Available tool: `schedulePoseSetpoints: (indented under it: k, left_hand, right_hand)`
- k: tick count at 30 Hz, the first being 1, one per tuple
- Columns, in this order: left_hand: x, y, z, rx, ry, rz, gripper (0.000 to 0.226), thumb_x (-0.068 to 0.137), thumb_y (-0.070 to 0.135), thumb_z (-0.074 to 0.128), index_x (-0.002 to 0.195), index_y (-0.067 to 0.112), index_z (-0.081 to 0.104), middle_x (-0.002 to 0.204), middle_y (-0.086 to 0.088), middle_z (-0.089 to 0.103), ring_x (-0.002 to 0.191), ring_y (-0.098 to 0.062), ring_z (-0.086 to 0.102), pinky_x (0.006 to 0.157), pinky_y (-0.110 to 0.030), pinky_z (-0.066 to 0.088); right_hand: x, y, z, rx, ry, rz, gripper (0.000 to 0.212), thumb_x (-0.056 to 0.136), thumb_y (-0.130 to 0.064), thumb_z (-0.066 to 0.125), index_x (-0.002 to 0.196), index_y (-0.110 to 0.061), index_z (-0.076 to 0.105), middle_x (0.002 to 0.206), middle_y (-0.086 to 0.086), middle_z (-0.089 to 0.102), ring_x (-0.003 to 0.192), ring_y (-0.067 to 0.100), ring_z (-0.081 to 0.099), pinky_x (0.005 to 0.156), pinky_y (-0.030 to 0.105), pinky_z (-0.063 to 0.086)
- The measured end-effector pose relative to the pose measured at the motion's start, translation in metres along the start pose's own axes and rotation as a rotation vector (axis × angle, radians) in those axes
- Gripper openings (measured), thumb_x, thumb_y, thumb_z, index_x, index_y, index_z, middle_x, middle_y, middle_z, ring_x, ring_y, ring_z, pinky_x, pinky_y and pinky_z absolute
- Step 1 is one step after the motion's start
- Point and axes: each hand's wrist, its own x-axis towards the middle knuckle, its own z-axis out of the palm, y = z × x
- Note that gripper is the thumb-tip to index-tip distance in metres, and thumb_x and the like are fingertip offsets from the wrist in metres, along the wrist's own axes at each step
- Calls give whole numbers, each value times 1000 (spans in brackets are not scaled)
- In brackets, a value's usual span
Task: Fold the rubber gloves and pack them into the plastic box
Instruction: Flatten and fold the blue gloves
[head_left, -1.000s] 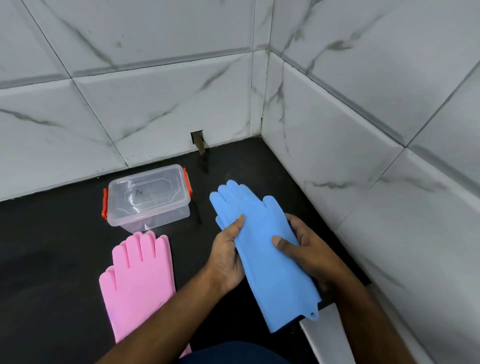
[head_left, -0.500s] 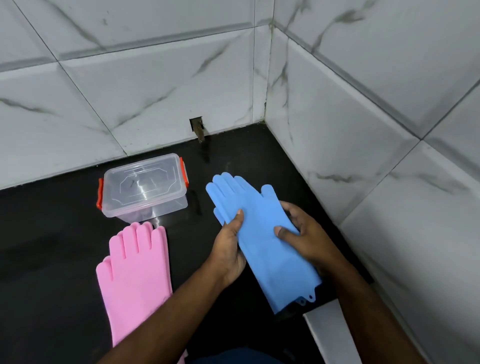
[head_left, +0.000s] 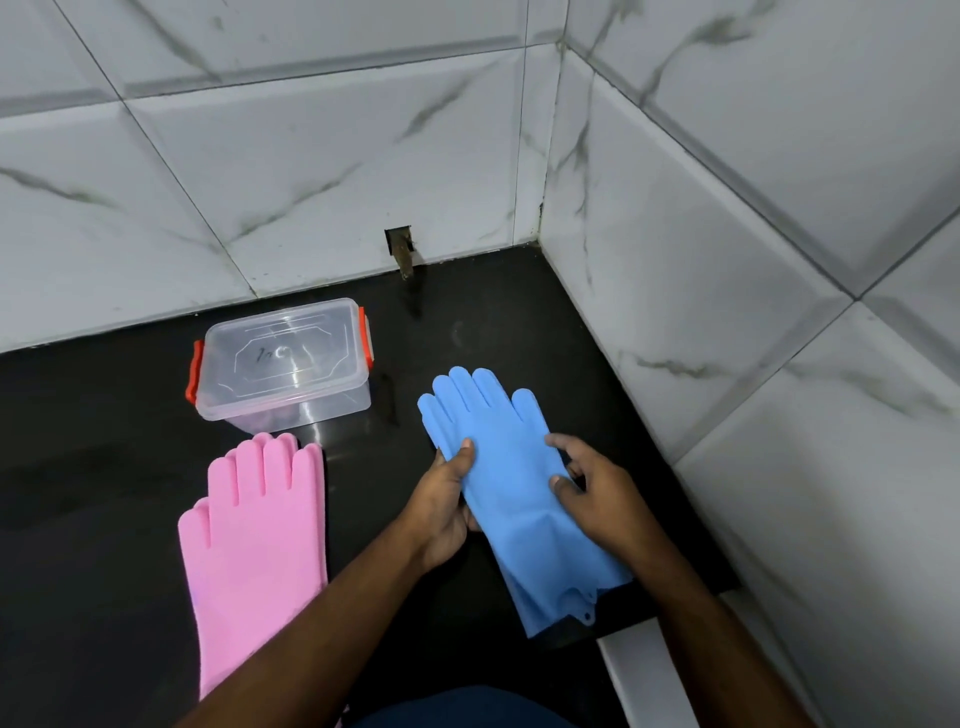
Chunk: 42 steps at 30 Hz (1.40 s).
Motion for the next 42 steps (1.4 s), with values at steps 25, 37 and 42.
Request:
schedulePoseSetpoints:
  k: [25, 37, 42]
  left_hand:
    - [-20, 7, 15, 319, 211, 54, 33, 106, 33, 57, 135, 19, 55, 130, -5, 72, 110, -28, 74, 74, -50, 66]
    - [-44, -19, 18, 1644, 175, 832, 45, 93, 41, 68, 128, 21, 48, 125, -5, 50, 109, -26, 56, 78, -40, 54]
    - [-29, -41, 3, 2024, -296, 668, 61, 100, 60, 49, 155, 34, 42, 173, -5, 16, 160, -31, 6, 127, -53, 11]
  right_hand:
    - [-1, 6, 21, -179, 75, -38, 31, 98, -8, 51, 122, -23, 64, 116, -1, 49, 93, 21, 64, 90, 37, 55]
    - [-49, 15, 13, -474, 109, 142, 33, 97, -33, 62, 126, -22, 51, 122, 4, 47, 107, 26, 57, 81, 40, 53]
    - [-68, 12, 20, -470, 157, 144, 39, 95, -36, 64, 128, -18, 52, 123, 6, 47, 112, 25, 51, 86, 44, 52]
